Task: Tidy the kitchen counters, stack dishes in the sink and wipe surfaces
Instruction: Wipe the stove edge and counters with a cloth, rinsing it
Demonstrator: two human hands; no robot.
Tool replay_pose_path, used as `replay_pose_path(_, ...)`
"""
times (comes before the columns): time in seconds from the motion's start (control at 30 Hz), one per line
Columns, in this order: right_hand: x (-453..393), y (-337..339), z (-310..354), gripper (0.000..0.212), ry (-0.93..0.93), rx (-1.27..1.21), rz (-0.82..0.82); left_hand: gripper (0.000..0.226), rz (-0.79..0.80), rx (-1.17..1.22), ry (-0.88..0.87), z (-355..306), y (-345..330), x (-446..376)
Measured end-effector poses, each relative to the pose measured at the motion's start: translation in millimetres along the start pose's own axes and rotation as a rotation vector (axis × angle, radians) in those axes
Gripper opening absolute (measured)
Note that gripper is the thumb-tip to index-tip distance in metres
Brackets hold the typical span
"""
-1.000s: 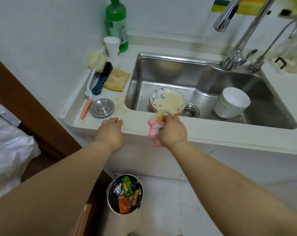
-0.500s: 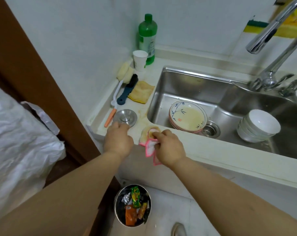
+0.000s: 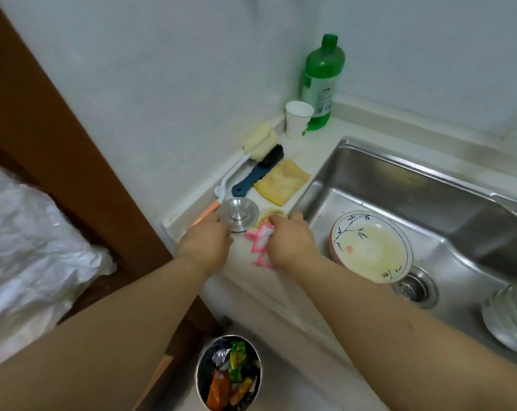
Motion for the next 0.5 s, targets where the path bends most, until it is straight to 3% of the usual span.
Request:
replay_pose_path(0.17,-19.6,7.7,-1.7,0.058,-0.040,-0.046,0.035,0.026,0.009,0.019,-0.006,1.6,-6.8,-12.0)
replay_pose_path(0.33,14.8,-8.3,-3.2,0.057,0.154,0.063,0.172,0.035,-0.048,0.022,-0.028,-0.2,-7.4,-12.3)
replay_pose_path(0.5,-14.9,12.2,-10.8,0.071,-0.022,0.007,0.068,0.045,0.068,0.025,-0.016,3.9,-9.7,-6.9)
Point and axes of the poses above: each hand's wrist, its own x-axis away from the middle knuckle, its own y-axis out of the back of the hand, z = x × y, the point moved 6 cm from there along -x, towards the middle knuckle, and after that the axes turned 13 degrees about -x, right-handed, at the moved point
